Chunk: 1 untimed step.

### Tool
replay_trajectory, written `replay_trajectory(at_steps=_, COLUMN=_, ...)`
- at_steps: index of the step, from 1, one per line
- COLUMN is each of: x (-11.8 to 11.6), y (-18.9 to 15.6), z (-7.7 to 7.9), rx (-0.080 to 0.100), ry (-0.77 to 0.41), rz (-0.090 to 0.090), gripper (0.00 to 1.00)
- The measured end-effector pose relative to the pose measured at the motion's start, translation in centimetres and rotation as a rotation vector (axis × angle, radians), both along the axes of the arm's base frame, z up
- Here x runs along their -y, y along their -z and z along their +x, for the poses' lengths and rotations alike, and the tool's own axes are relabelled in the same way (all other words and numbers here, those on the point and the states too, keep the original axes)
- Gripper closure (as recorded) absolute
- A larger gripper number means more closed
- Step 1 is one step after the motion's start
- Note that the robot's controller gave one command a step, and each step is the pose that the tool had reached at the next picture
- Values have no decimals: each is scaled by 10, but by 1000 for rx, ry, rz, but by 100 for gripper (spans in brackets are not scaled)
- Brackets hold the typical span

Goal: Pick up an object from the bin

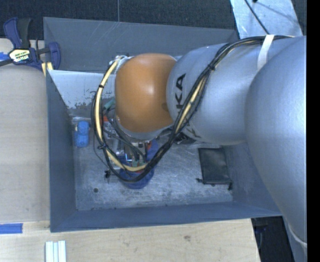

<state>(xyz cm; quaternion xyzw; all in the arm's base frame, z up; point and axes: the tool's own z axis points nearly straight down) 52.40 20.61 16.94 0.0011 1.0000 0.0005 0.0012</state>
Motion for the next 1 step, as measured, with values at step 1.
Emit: replay_trajectory(at_steps=1, x=68, y=76, z=56, rx=-2, ry=76, rz=-5, gripper=0)
